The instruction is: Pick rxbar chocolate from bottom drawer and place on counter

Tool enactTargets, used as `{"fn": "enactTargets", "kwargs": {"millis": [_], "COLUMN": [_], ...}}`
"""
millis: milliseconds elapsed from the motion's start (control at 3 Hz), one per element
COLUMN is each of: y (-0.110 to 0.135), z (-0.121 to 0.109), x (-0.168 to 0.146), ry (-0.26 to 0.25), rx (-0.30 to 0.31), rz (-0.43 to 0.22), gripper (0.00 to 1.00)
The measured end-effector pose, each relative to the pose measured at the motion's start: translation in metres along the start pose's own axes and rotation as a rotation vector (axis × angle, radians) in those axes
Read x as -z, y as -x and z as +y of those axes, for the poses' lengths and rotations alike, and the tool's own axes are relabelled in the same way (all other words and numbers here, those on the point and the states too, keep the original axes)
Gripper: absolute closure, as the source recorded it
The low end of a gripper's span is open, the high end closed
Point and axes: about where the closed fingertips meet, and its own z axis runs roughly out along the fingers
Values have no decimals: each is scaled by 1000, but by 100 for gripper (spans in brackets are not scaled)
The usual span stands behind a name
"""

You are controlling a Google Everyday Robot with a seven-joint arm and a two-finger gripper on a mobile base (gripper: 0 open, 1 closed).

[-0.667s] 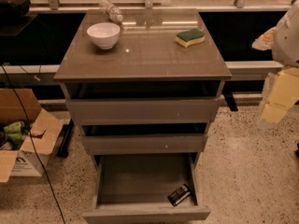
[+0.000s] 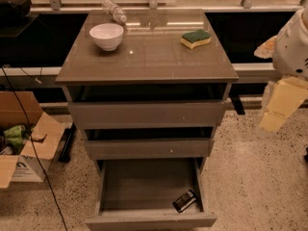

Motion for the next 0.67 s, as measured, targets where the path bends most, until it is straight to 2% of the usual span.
{"fn": "enactTargets", "kwargs": {"millis": [667], "y": [21], "z": [11], "x": [-58], "ry": [54], "rx": [-51], "rz": [-148], "gripper": [0]}}
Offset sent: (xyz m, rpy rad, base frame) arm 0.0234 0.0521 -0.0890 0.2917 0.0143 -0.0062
